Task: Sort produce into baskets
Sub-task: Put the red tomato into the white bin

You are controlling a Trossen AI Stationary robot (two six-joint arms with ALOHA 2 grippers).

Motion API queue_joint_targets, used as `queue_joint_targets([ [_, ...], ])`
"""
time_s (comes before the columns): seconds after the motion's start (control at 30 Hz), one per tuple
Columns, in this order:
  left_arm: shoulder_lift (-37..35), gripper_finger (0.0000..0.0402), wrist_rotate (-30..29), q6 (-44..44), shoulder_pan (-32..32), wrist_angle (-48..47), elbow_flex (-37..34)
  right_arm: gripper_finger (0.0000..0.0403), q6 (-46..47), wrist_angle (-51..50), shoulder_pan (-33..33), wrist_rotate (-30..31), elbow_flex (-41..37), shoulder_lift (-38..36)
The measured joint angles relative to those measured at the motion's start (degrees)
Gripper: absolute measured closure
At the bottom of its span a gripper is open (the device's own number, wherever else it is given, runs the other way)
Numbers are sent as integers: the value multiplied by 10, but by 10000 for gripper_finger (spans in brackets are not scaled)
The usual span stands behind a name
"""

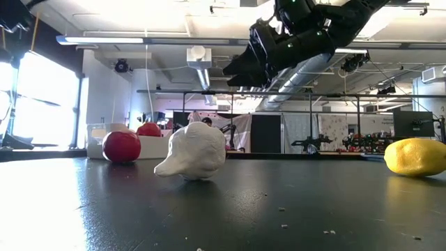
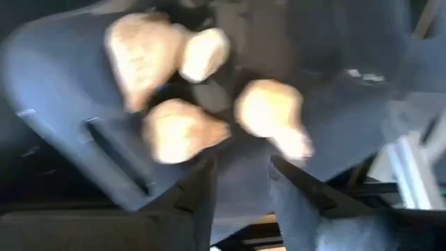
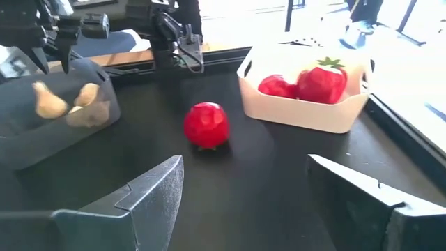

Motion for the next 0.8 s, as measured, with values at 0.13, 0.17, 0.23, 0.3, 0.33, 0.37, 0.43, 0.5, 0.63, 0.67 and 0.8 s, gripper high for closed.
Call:
queue_joint_targets([
  [0.13,0,267,-20,38,10,-22,0,112,-14,0,0,11,0,0],
  [0.17,-2,268,-25,52,13,-18,0,112,-14,-1,0,11,0,0],
  [0.23,-9,281,-48,78,22,-8,0,112,-11,-16,0,12,0,-5],
  [0.3,-18,305,-73,105,39,-7,0,112,-9,-36,1,25,0,-16],
  [0.33,-22,320,-82,121,49,-5,0,112,-9,-49,3,42,0,-25],
  [0.37,-26,337,-89,137,61,-3,0,112,-11,-63,5,58,0,-34],
  [0.43,-41,371,-97,171,88,10,-1,113,-17,-91,11,89,0,-54],
  [0.5,-60,393,-99,205,118,52,-11,120,-20,-118,19,108,0,-73],
  [0.63,-102,392,-93,272,183,162,-55,158,-19,-166,44,153,0,-101],
  [0.67,-110,394,-92,290,201,192,-68,171,-18,-177,52,173,0,-103],
  [0.8,-122,400,-77,336,267,314,-122,226,8,-228,79,239,0,-106],
])
